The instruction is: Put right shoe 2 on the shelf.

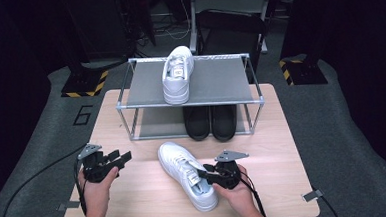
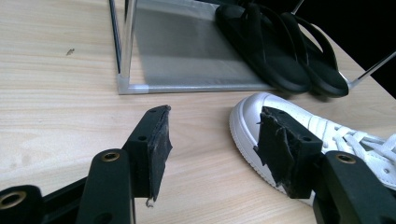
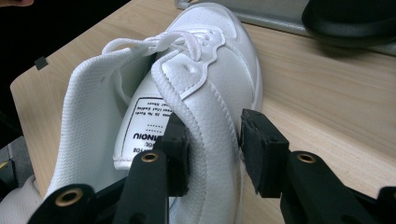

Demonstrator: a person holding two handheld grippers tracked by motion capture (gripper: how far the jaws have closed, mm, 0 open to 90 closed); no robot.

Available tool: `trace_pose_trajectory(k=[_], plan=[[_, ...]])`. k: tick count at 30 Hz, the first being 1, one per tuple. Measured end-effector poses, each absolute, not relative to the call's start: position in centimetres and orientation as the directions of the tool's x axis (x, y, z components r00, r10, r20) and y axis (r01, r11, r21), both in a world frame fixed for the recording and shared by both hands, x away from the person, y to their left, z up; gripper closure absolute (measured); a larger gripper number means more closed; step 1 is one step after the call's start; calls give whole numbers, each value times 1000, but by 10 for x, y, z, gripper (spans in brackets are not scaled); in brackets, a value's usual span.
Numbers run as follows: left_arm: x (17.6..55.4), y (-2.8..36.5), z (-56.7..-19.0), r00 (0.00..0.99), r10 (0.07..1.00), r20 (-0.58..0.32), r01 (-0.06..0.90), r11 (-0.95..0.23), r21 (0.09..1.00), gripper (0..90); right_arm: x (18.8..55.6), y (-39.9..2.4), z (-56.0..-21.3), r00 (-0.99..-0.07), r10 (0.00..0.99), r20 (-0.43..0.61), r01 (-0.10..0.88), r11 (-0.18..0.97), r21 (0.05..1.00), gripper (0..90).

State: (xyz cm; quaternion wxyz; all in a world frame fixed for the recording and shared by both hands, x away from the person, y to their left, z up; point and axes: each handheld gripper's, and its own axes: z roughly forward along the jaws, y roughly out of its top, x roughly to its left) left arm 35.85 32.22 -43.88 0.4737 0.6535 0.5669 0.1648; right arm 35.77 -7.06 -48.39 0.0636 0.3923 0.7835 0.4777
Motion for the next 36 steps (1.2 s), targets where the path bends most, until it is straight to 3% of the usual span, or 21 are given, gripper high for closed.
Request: trace_pose_trajectory(k=[10,16,20,36], plan=[[359,323,-439,305,897,-319,583,89,807,432,355,-65,-480,-722,664,196,506,314,803,632],[359,324,-440,300,896,-326,588,95,803,431,357,-65,-481,-716,666,210,519,306,798,622],[359,323,-442,302,896,-327,590,94,802,431,361,-67,-482,-692,669,273,576,282,767,602],[357,323,-444,300,894,-333,593,99,799,431,363,-68,-484,-693,668,273,577,286,765,635]])
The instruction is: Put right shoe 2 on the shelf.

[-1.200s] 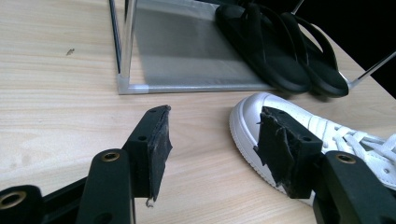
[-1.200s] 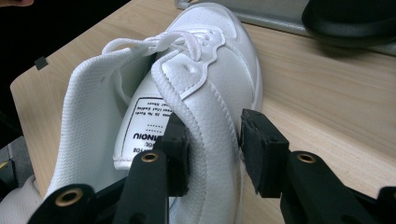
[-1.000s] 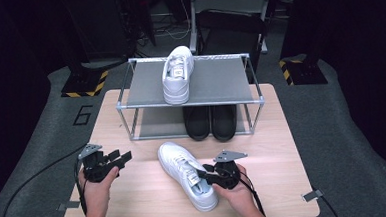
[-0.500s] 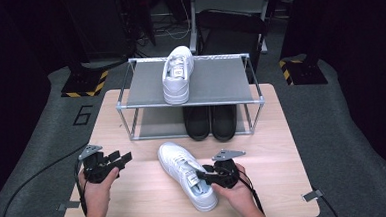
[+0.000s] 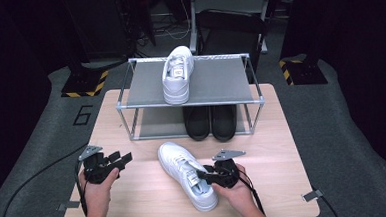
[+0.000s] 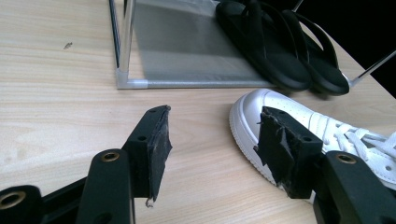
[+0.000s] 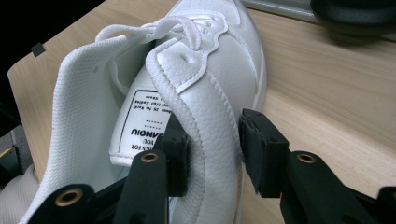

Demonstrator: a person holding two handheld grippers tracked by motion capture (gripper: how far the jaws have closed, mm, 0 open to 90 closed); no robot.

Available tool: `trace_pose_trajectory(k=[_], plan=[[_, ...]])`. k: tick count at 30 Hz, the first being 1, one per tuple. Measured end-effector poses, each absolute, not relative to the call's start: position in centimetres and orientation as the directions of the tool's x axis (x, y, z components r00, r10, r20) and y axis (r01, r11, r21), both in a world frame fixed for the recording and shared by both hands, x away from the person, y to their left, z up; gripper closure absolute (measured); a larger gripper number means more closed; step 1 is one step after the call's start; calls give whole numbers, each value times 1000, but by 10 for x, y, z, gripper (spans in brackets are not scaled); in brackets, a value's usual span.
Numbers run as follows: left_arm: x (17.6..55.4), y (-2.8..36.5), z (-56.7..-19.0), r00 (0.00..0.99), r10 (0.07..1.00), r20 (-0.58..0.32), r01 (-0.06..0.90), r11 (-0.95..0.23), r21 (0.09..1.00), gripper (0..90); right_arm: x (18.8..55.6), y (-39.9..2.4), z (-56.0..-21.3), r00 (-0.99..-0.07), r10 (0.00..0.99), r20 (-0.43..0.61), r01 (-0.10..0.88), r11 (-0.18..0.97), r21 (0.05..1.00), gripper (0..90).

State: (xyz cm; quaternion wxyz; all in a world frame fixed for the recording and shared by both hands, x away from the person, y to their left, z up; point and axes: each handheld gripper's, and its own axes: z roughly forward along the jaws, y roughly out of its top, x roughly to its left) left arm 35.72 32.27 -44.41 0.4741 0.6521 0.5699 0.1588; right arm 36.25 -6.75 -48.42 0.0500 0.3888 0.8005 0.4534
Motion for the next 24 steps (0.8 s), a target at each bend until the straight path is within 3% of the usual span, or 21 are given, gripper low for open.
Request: trace_pose_trajectory(k=[24], plan=[[356,330,-446,286,897,-336,589,112,801,431,353,-64,-482,-648,725,234,562,247,789,786]])
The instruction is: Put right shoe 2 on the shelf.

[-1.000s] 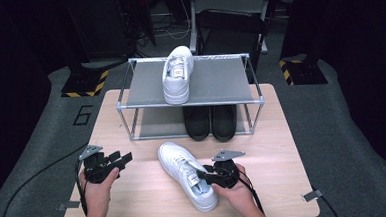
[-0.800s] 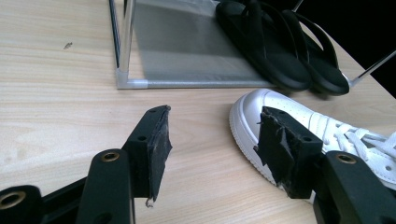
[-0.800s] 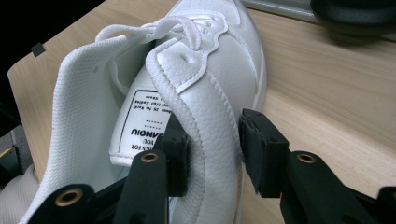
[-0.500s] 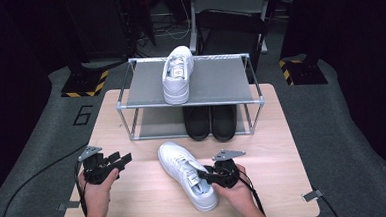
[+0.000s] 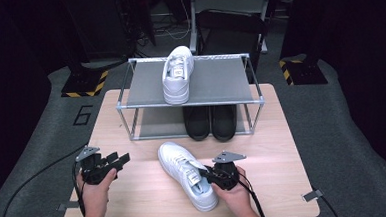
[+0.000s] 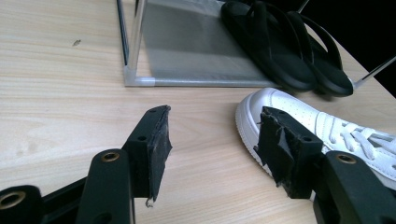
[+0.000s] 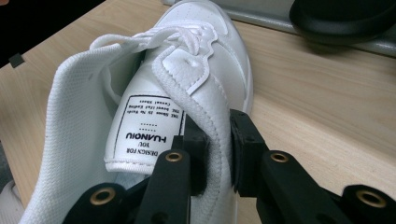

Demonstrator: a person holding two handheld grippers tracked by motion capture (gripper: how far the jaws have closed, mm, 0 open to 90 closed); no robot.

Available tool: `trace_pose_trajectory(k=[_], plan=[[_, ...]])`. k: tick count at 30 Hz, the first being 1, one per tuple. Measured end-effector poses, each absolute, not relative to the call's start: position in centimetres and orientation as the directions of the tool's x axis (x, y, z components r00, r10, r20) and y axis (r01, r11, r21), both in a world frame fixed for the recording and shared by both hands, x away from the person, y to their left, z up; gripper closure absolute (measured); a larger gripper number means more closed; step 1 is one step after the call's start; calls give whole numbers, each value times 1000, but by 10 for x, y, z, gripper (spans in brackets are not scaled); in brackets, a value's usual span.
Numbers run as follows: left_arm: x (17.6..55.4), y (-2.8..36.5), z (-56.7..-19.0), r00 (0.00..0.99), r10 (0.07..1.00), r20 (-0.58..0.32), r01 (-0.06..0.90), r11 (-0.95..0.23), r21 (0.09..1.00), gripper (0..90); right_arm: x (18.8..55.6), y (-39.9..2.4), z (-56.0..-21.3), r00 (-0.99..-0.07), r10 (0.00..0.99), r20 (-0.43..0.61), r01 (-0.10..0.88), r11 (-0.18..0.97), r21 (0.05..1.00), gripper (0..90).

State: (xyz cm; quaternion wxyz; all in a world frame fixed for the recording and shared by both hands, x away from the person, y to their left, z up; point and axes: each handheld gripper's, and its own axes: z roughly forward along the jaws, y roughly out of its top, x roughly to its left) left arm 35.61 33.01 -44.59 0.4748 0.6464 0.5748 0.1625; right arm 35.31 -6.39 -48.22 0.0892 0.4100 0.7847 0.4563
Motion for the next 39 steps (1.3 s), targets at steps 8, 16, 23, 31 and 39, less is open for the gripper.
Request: trace_pose_trajectory(k=[8,16,23,31,39], plan=[[356,333,-446,281,898,-338,590,115,799,431,351,-64,-483,-628,735,257,567,205,798,803],[355,333,-446,276,899,-341,595,118,795,430,347,-67,-481,-620,744,250,556,191,809,808],[355,332,-446,281,899,-337,595,113,796,430,344,-77,-475,-593,754,283,566,139,813,812],[354,333,-447,279,901,-331,590,111,799,430,343,-86,-465,-594,752,287,563,132,816,813],[352,333,-448,274,908,-316,590,100,801,415,343,-96,-454,-591,751,294,558,118,821,812]])
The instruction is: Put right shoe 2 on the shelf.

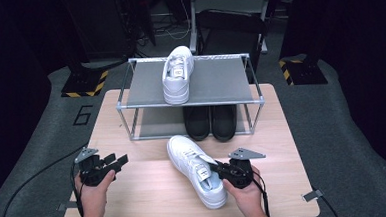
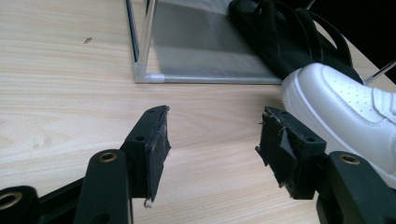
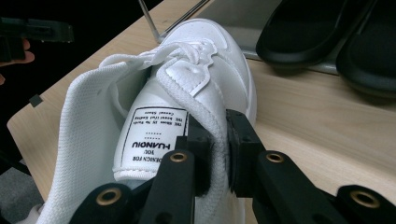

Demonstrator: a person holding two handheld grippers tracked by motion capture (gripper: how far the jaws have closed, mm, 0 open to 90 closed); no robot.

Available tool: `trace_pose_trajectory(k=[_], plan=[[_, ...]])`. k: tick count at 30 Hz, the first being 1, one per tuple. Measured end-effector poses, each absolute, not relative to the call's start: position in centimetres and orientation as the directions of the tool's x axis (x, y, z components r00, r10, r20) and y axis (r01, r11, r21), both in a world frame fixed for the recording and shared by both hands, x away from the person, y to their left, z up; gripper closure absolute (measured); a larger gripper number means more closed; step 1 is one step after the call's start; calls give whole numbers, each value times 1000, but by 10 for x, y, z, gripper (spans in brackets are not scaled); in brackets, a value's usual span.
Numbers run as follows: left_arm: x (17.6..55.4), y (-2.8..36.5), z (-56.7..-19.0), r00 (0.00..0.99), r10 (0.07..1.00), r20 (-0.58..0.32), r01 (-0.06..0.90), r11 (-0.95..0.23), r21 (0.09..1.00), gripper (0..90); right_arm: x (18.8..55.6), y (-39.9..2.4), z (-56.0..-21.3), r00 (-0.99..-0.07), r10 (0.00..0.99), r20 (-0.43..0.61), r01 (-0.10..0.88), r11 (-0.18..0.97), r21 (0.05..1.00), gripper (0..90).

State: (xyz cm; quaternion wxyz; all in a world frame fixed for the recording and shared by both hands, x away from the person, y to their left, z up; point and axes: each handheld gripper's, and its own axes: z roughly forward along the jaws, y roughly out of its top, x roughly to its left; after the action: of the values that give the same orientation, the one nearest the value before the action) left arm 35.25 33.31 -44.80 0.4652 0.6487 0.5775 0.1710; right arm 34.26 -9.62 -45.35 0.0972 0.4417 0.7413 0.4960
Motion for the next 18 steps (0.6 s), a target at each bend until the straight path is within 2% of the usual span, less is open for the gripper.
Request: trace_pose_trajectory(k=[18], plan=[[352,332,-450,267,913,-310,582,104,806,399,337,-120,-426,-578,763,288,540,93,837,811]])
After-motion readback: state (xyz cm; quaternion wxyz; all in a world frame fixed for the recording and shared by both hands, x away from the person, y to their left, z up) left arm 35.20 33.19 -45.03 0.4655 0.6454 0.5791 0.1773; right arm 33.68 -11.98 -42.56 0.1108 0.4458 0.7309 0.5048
